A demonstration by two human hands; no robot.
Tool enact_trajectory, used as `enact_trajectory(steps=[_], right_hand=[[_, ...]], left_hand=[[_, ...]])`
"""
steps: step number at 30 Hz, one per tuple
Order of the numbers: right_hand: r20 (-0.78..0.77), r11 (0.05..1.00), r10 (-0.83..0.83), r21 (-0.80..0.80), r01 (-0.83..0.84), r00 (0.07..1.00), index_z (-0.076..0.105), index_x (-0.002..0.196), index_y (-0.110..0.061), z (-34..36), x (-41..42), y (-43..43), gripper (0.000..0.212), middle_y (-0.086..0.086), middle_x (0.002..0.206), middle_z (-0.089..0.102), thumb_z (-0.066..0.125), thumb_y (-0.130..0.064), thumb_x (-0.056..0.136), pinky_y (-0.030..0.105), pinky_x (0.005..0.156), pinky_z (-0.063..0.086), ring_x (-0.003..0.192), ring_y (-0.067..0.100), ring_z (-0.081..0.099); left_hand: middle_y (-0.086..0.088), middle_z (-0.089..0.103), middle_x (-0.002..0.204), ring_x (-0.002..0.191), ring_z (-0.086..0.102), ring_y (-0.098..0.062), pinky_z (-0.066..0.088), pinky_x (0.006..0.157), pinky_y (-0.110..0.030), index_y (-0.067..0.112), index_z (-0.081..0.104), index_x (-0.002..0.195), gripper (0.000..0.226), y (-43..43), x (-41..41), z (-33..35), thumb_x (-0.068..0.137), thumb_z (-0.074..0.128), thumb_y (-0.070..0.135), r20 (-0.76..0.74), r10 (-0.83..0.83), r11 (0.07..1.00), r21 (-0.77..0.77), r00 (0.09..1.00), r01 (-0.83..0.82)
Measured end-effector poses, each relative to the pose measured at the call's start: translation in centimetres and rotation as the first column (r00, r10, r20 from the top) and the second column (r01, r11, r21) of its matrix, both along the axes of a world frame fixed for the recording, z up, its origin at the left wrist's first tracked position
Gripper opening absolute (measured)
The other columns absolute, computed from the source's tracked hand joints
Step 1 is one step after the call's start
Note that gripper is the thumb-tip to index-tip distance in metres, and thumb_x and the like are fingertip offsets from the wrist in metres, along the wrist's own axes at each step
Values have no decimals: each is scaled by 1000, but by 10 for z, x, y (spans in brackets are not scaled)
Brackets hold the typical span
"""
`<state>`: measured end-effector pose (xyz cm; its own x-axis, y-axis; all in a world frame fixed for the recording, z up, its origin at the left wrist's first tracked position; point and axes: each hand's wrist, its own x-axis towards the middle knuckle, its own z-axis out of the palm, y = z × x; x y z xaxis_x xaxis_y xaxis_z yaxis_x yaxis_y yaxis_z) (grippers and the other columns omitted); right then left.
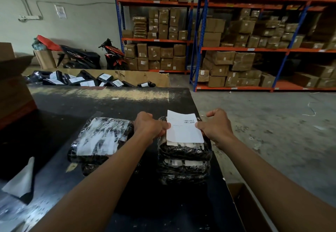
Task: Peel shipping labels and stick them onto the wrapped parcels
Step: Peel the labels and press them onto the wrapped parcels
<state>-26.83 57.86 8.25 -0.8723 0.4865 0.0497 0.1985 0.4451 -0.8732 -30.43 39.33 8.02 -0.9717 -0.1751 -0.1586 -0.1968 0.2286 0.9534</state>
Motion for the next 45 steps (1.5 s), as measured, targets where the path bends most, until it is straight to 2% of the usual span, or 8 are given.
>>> enact_trajectory(steps=[4, 17, 22, 25, 28, 38, 41, 45], right_hand=[[9, 1000, 1, 22, -2, 1000, 44, 90, -22, -1, -1, 0, 41, 9, 103, 62, 79, -13, 73, 38, 74, 55, 89, 30, 67], [124, 986, 27, 160, -47, 992, 49, 102, -14, 11, 1, -2, 35, 5, 102, 55, 76, -13, 79, 29, 61, 36, 86, 20, 51], [134, 979, 24, 196, -51, 991, 61, 99, -2, 15, 6, -6, 24, 15, 106, 65, 73, -8, 79, 44, 72, 52, 85, 25, 62], [134, 972, 37, 225, -67, 990, 62, 86, -5, 14, 5, -6, 14, 12, 95, 67, 74, -8, 79, 42, 79, 55, 72, 19, 57], [142, 963, 66, 252, -100, 988, 61, 82, -7, 12, 4, -5, 13, 2, 73, 58, 74, -10, 82, 41, 79, 55, 64, 14, 51], [111, 980, 75, 177, -94, 991, 58, 61, -16, -2, 11, 6, 31, 7, 82, 70, 81, -25, 80, 34, 77, 49, 90, 24, 66], [86, 977, 81, 190, -96, 993, 61, 66, -16, -4, 10, 5, 26, 7, 88, 72, 80, -25, 81, 32, 79, 49, 94, 23, 65], [70, 975, 100, 193, -112, 993, 64, 71, -13, -9, 9, 10, 23, 5, 87, 72, 80, -26, 81, 32, 78, 50, 90, 20, 65]], left_hand=[[-16, 71, 69, 52, 64, -20, 61, 66, -38, 6, 49, 115, 66, 3, 2, 1, 64, 91, 8, -20, 12, 999, -47, 1000, -13], [-16, 70, 95, 72, 71, -24, 60, 64, -36, 11, 42, 117, 79, 1, -5, -2, 58, 94, 19, -11, -27, 976, -217, 1000, 24], [-16, 68, 104, 92, 67, -29, 49, 65, -33, 11, 45, 110, 73, -1, -5, 0, 58, 94, 26, -16, -84, 957, -279, 996, 77], [-16, 69, 104, 90, 65, -24, 51, 70, -34, 14, 49, 92, 54, 0, -3, 1, 62, 92, 27, -35, -114, 943, -320, 993, 97], [-6, 62, 103, 94, 59, -24, 46, 75, -35, 12, 55, 96, 53, -4, 1, 0, 65, 89, 38, -44, -141, 912, -395, 989, 113], [2, 62, 91, 84, 59, -17, 49, 72, -34, 19, 59, 95, 42, -9, 6, -10, 73, 82, 46, -166, -223, 834, -543, 961, 99], [4, 62, 91, 83, 59, -13, 46, 70, -28, 22, 63, 98, 31, -9, 5, -11, 77, 81, 36, -272, -322, 812, -572, 907, 116], [-3, 66, 120, 109, 60, -19, 45, 88, -29, 14, 67, 118, 27, -11, 7, -12, 95, 60, 27, -314, -585, 664, -715, 748, 219]])
